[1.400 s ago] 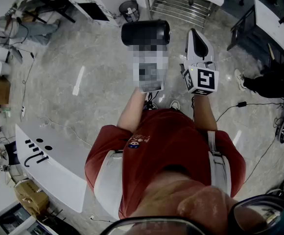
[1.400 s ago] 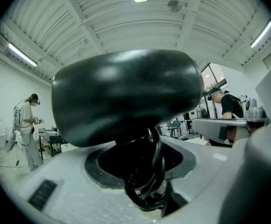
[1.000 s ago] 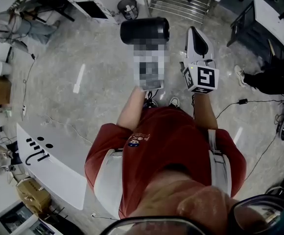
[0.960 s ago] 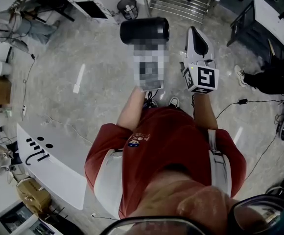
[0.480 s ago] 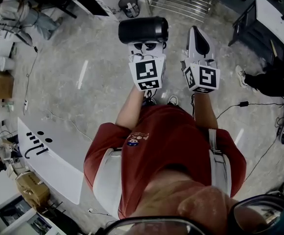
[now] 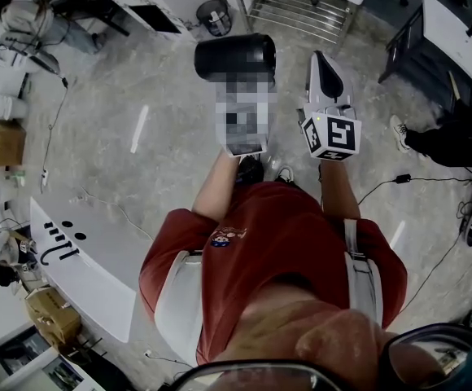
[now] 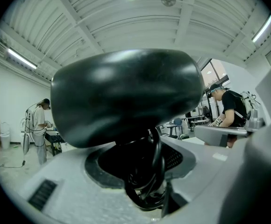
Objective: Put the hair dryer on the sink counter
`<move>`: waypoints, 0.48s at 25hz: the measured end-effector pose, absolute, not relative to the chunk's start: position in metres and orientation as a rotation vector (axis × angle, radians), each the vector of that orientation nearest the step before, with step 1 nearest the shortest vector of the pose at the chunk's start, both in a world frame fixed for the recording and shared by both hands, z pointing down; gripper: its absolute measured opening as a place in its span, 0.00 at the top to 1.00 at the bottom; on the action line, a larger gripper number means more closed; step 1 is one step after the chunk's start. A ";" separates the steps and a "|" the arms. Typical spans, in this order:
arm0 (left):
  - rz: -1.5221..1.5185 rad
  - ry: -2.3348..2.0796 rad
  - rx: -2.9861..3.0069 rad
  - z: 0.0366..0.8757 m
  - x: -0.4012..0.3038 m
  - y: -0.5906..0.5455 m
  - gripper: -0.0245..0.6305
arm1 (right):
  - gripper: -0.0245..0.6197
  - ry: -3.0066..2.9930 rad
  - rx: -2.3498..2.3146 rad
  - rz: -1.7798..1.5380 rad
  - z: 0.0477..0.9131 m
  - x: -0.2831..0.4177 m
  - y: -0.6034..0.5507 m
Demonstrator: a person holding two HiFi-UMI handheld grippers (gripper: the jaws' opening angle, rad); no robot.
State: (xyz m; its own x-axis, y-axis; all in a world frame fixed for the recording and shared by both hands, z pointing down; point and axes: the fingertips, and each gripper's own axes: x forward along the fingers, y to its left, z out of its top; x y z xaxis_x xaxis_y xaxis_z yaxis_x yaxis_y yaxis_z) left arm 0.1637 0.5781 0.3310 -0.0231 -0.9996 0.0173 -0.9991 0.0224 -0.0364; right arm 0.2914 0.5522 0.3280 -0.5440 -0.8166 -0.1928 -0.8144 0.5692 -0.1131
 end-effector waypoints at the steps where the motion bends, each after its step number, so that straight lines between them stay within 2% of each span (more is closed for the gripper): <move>1: -0.056 2.235 -2.186 0.330 0.163 0.575 0.66 | 0.96 2.574 -1.367 -0.014 0.328 0.291 0.549; 12: -0.013 2.224 -2.221 0.339 0.114 0.526 0.66 | 0.96 2.586 -1.380 0.035 0.328 0.238 0.502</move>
State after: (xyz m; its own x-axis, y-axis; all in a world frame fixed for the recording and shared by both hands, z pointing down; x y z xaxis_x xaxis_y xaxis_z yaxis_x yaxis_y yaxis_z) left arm 0.1137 0.5261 0.3390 -0.0013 -1.0000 0.0074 -1.0000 0.0013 -0.0046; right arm 0.2382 0.5015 0.3279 -0.5394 -0.8191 -0.1953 -0.8240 0.5612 -0.0778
